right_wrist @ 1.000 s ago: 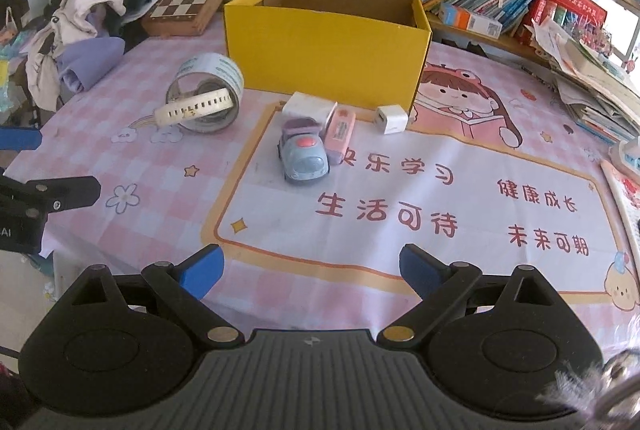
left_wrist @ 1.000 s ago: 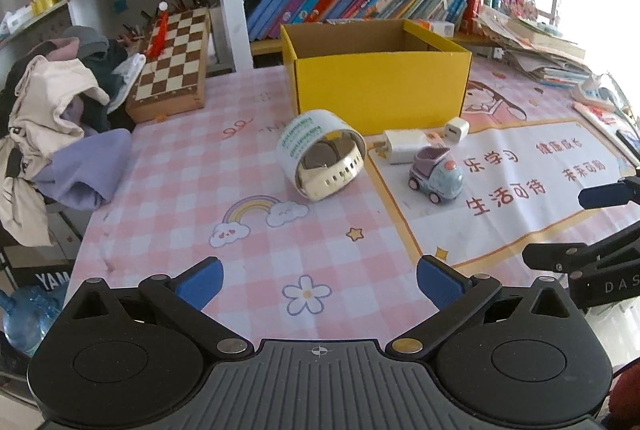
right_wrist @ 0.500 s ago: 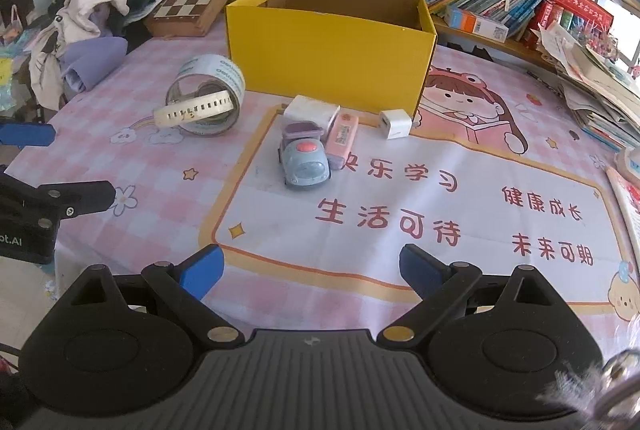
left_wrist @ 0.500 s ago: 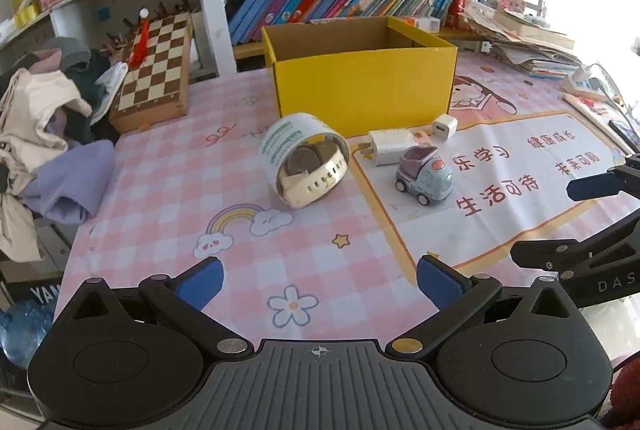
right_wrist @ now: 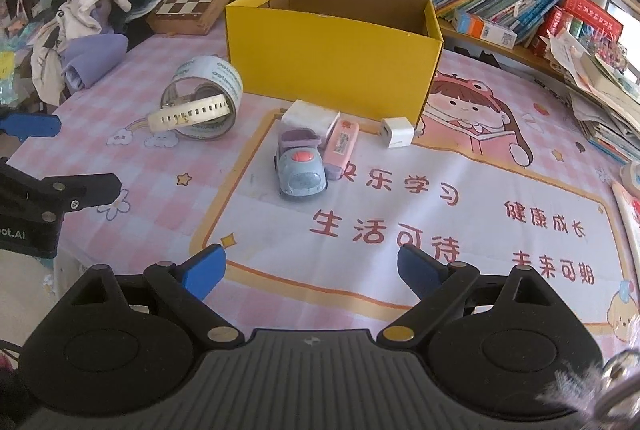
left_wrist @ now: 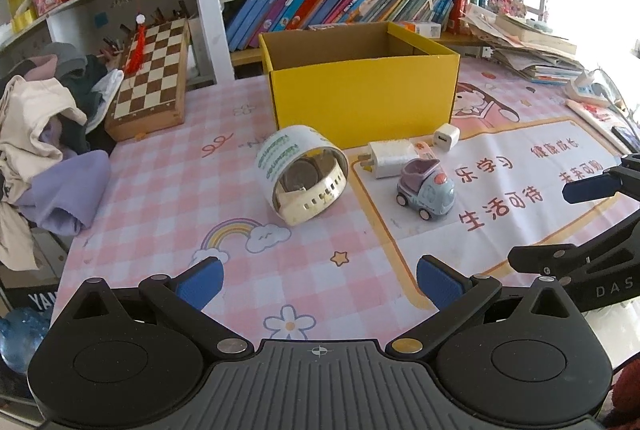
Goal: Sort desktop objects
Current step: 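Move the right gripper toward the grey toy car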
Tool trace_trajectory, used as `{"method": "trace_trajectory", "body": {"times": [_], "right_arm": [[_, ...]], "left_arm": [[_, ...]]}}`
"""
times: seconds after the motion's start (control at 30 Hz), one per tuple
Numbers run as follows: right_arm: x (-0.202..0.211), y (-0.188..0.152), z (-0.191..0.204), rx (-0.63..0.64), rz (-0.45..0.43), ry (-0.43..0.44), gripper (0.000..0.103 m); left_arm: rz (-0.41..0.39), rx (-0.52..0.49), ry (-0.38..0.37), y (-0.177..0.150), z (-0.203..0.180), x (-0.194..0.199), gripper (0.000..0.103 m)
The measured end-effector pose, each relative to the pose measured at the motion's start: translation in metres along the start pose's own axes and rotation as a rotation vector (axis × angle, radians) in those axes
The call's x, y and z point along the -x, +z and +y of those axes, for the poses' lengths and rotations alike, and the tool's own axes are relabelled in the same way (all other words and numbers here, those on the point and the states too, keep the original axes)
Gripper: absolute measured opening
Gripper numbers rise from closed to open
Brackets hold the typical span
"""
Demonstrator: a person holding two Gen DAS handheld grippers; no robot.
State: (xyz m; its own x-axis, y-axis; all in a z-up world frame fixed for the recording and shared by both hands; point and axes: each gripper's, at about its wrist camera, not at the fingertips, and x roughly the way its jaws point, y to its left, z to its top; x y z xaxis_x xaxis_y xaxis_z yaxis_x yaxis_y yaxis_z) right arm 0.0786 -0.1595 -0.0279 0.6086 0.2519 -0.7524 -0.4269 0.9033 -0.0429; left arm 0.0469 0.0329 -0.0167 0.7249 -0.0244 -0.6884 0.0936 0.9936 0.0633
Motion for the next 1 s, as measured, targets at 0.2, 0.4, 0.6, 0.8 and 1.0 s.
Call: {"method": "trace_trajectory", "body": {"times": [0.2,0.4,0.6,0.8,1.0], "right_arm": [[-0.004,0.004,-0.006,-0.012,0.008,0.008,0.093],[-0.01,0.007,-0.012,-0.039,0.016,0.01,0.093],[-0.014,0.014,-0.014,-0.029,0.005,0.011,0.093],[-0.022,0.023,-0.018,-0.016,0.008,0.014,0.093],[-0.029,0.034,-0.024,-0.005,-0.003,0.013,0.092]], "left_arm": [[-0.001,0.004,0.001,0.006,-0.002,-0.004,0.103],[0.008,0.003,-0.002,0.008,-0.005,-0.01,0.103],[-0.002,0.01,0.006,0.013,-0.005,-0.014,0.103],[-0.007,0.034,0.014,0.019,-0.001,-0.02,0.103],[-0.018,0.055,0.02,0.026,0.003,-0.028,0.102]]}}
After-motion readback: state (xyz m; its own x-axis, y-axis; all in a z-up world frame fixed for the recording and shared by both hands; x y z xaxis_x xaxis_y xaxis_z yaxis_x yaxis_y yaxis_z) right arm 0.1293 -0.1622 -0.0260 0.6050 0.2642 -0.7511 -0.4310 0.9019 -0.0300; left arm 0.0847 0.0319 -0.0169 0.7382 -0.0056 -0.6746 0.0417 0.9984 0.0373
